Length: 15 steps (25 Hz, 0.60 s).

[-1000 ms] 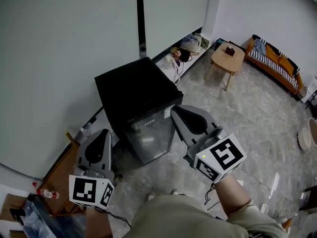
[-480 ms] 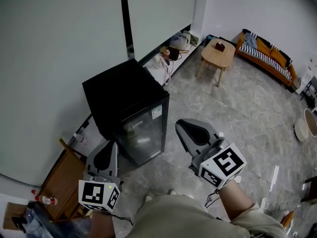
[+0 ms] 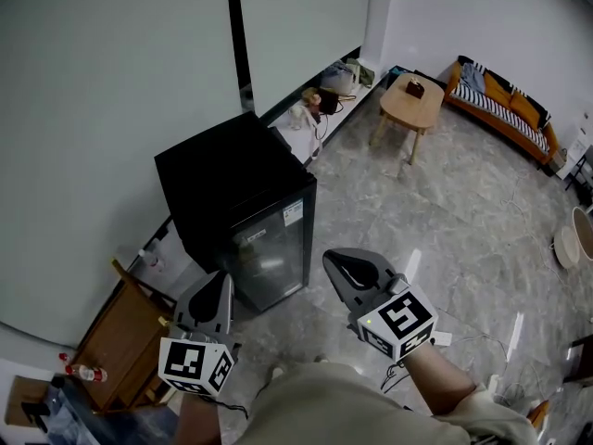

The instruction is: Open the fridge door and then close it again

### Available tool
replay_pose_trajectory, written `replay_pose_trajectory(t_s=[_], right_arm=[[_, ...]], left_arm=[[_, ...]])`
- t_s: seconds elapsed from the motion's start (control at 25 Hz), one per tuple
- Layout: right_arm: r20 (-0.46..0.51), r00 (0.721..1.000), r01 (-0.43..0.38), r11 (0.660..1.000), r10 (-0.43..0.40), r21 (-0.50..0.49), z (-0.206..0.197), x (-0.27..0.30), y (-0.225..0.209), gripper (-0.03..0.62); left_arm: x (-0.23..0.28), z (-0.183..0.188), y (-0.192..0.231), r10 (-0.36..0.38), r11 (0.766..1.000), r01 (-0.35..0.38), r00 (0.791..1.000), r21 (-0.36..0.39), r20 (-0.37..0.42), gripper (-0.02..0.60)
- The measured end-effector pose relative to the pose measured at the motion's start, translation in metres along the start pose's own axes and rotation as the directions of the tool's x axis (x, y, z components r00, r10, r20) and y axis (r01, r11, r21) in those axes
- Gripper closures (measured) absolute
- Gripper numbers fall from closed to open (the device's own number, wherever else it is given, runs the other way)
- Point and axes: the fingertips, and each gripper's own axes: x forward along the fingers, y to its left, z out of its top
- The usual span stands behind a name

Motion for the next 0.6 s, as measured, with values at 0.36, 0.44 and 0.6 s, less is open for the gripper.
replay_pose_trajectory(t_s=[0.36,0.44,0.6], right_arm=[[-0.029,0.999,0.016,1.0,-0.016,0.003,-0.014,0.006,-0.005,0.595],[-0.029,0.999,0.017,1.0,-0.017,0.005,-0.014,0.008,-0.006,0.595],[-0.021,1.0,0.018,1.0,-0.018,0.013,-0.012,0.012,-0.005,0.595]], left_arm=[[0.007,-0.007,0.007,0.013,1.0,-0.013,1.0,0.02,-0.023,0.572],[0.007,-0.004,0.01,0.019,0.999,-0.018,1.0,0.028,-0.022,0.572],[0.004,-0.003,0.015,0.023,0.999,-0.023,0.999,0.027,-0.022,0.572]])
